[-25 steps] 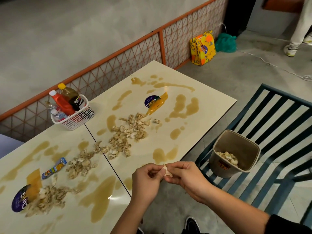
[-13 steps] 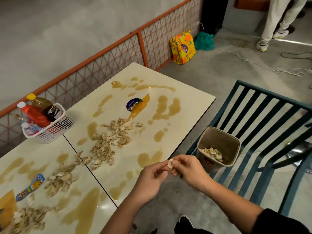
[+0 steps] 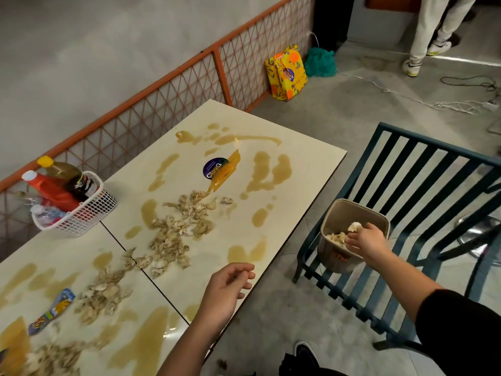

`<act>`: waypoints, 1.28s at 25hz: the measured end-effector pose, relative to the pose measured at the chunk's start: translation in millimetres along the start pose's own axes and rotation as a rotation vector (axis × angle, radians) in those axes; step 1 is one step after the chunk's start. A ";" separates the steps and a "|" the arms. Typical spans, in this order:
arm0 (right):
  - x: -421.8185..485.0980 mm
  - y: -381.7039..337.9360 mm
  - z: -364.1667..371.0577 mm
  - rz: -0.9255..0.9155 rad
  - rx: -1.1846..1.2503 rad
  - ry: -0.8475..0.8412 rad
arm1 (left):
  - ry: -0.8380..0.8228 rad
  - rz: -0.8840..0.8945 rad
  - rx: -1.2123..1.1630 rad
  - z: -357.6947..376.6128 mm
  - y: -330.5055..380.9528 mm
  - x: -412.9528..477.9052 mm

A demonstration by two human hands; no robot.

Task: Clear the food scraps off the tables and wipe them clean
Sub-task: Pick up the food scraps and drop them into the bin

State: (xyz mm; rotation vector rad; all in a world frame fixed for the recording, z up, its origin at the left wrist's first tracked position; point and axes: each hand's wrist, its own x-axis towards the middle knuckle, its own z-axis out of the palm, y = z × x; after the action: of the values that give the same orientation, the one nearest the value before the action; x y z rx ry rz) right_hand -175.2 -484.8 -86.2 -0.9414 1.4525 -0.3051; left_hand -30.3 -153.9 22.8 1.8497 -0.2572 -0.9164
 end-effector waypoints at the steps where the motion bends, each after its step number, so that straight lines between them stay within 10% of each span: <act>1: -9.0 1.2 7.8 0.015 -0.035 -0.030 | 0.012 -0.004 -0.005 -9.5 -3.5 -0.6; 14: -245.6 67.1 245.8 -0.253 -0.665 -0.738 | 0.271 -0.142 -0.187 -212.8 -95.4 -63.1; 25: -358.6 167.2 399.8 -0.577 -1.231 -0.986 | 0.492 -0.303 -0.267 -363.9 -237.5 -132.7; 32: -400.5 196.9 457.9 -0.754 -1.641 -1.119 | 0.667 -0.243 0.076 -431.0 -303.4 -133.4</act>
State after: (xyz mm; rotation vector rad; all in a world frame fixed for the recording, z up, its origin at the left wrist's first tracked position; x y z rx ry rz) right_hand 115.5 79.7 -10.9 -2.3820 -0.0579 0.9529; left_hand 108.5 360.0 -88.2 2.1754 0.3541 -0.4032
